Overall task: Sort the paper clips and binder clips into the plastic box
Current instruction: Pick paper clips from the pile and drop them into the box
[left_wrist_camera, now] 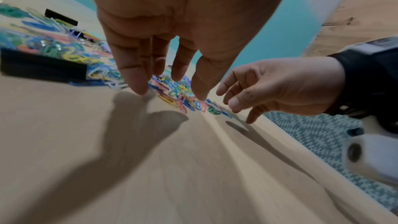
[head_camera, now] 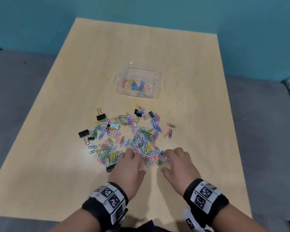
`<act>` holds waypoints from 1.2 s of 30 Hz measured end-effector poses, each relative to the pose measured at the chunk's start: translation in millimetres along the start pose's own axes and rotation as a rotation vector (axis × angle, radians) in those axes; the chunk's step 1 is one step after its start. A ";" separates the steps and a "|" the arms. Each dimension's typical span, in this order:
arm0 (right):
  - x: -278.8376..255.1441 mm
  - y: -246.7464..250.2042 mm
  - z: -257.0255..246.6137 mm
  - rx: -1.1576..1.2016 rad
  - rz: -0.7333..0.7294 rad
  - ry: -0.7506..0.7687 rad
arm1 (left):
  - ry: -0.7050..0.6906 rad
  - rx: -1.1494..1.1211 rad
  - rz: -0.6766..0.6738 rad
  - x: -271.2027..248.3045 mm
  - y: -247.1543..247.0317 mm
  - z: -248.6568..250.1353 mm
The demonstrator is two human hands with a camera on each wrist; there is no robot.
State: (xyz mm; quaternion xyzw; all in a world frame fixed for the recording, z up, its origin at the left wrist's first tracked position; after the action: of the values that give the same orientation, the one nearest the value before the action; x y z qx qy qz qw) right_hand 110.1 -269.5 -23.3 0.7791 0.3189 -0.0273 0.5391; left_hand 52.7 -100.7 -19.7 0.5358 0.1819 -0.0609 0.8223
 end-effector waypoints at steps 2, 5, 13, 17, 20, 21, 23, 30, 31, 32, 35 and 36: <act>-3.0 -4.1 -1.4 -0.078 -0.035 -0.016 | 0.025 0.014 -0.004 2.3 -5.9 3.5; 7.4 -10.4 -12.5 -0.122 -0.024 0.055 | -0.007 0.069 0.005 7.6 -13.9 9.7; 54.0 -0.1 -17.1 -0.098 0.017 0.102 | -0.066 0.147 0.054 28.7 -23.1 7.4; 60.2 2.2 -22.7 -0.114 0.015 0.170 | -0.094 0.129 0.076 31.9 -20.6 2.5; 63.7 7.6 -19.6 -0.089 0.038 0.125 | -0.127 0.114 0.053 29.2 -20.8 3.6; 67.0 9.1 -18.6 -0.104 0.026 0.127 | -0.137 0.113 0.048 28.3 -20.9 4.4; 75.0 11.2 -20.9 -0.185 -0.040 0.167 | -0.142 0.106 0.051 27.8 -22.2 4.6; 80.1 5.6 -30.0 -0.292 -0.107 0.340 | -0.171 0.129 0.076 28.7 -23.2 -3.3; 76.8 3.2 -29.0 -0.280 -0.098 0.349 | -0.171 0.135 0.073 27.6 -21.5 -3.1; 73.2 0.8 -28.1 -0.264 -0.088 0.354 | -0.164 0.137 0.072 27.0 -21.2 -3.3; 65.0 -6.1 -26.2 -0.225 -0.066 0.339 | -0.111 0.096 0.044 25.2 -21.1 -4.3; 64.1 -7.9 -25.8 -0.216 -0.067 0.328 | -0.098 0.087 0.036 25.3 -21.0 -4.2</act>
State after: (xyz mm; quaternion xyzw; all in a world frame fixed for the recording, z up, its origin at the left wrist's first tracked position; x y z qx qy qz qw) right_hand 149.2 -215.7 -43.8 0.6997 0.4293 0.1162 0.5591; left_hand 68.9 -103.2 -48.4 0.5705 0.1291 -0.0798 0.8072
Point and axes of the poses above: each hand's wrist, its own x-axis towards the middle knuckle, its own y-axis out of the back of the hand, z = x × y, the point moved 4 cm from there along x, towards the middle knuckle, and after that the axes turned 4 degrees about y, right-handed, at the moved point
